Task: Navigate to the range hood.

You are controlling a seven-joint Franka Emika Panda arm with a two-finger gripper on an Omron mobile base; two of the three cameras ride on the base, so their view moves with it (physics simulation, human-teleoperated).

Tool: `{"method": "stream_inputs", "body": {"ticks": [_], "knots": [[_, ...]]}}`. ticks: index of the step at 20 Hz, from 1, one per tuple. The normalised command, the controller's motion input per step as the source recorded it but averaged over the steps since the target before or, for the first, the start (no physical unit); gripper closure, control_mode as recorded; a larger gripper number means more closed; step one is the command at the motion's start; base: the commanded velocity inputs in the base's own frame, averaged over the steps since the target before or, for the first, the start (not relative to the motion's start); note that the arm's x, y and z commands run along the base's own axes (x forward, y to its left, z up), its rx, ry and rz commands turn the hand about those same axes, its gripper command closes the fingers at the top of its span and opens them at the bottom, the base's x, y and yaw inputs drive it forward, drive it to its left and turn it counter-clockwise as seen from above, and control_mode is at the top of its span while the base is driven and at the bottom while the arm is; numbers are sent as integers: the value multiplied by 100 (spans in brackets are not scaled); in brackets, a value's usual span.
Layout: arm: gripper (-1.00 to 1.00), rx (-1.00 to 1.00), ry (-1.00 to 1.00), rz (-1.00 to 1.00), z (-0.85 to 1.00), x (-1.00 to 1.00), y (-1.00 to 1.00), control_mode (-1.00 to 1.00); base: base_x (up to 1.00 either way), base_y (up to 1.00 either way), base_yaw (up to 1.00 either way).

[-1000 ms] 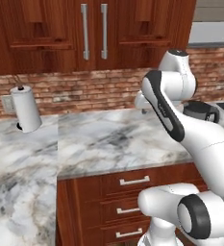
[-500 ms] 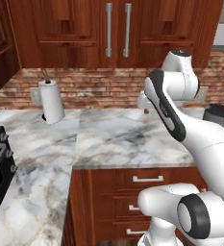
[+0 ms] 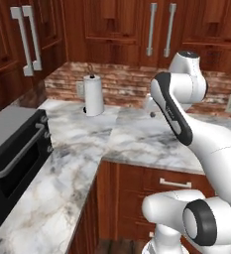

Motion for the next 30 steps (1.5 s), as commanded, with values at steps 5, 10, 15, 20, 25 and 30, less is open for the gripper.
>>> {"method": "stream_inputs", "body": {"ticks": [5, 10, 15, 20, 25, 30], "knots": [[-100, 0, 0, 0, 0, 0, 0, 100, -38, 1, 45], [-100, 0, 0, 0, 0, 0, 0, 100, -48, 6, 45], [-100, 0, 0, 0, 0, 0, 0, 100, -51, 5, 45], [-100, 0, 0, 0, 0, 0, 0, 100, -51, 8, 45], [-100, 0, 0, 0, 0, 0, 0, 100, -52, 9, 44], [-100, 0, 0, 0, 0, 0, 0, 100, -51, 8, 44]]}}
